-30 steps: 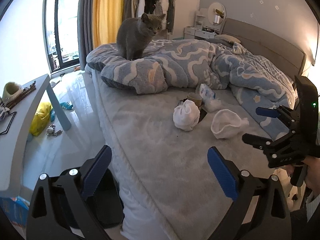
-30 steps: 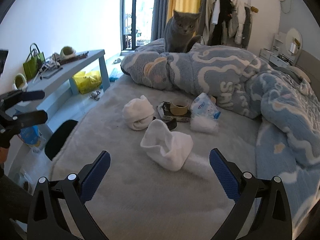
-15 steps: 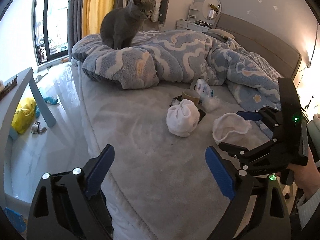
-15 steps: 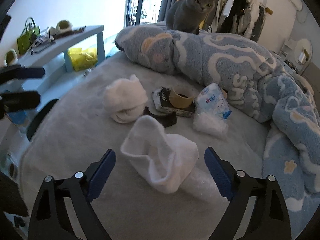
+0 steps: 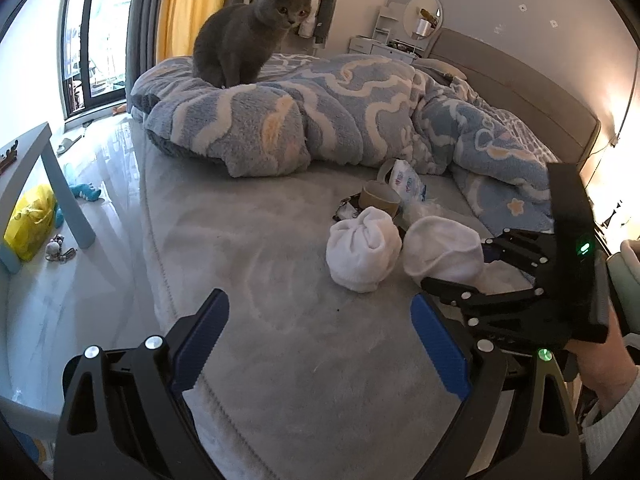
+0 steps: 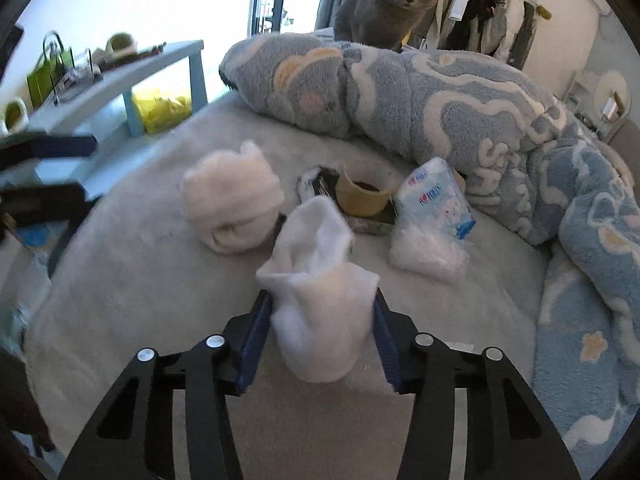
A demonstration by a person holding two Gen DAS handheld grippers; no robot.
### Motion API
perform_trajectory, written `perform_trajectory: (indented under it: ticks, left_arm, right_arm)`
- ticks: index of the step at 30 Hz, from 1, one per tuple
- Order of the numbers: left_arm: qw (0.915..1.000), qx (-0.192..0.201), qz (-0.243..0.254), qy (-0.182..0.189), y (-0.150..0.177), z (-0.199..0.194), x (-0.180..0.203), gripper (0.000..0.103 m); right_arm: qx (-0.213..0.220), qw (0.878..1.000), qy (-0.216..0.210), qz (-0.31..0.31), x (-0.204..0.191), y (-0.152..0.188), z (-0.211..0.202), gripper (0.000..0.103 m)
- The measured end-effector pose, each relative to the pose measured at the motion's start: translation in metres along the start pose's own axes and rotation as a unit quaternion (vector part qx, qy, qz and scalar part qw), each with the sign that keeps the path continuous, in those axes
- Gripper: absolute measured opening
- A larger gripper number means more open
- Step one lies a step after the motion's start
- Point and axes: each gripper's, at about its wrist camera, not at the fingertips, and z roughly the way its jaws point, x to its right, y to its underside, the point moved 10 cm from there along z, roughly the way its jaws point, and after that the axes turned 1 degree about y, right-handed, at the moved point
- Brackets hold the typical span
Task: Collect trash
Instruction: 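Grasp the white sock with the right tool while the left tool grasps the balled sock, then carry both socks over the green trash bin with both tools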
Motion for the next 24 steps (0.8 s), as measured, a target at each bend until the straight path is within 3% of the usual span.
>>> perform_trajectory:
  ticks: [5, 14, 20, 24]
  left_arm:
    - [1.0, -0.001, 0.007, 0.003, -0.004, 0.012, 0.003, 0.093]
    - [0.9993, -0.018, 0.015, 0.03, -0.005, 0.045, 0.019, 0.084]
    - [0.9981, -0.034, 0.015, 0.049, -0.003, 0.068, 0.029, 0.069]
    - [0.9965, -0.043, -0.012, 0.07, -0.003, 0.079, 0.03, 0.06]
  right_arm:
    - [0.017, 0.999, -0.033, 0.038, 0.006, -0.009, -0.009, 0.045]
    - [0.015, 0.993, -0.081, 0.083, 0.013, -0.016, -0.009, 0.028]
    - [0.022, 0.988, -0.103, 0.109, 0.02, -0.022, -0.014, 0.025]
    - [0.038, 0.985, -0.109, 0.13, 0.029, -0.028, -0.021, 0.025]
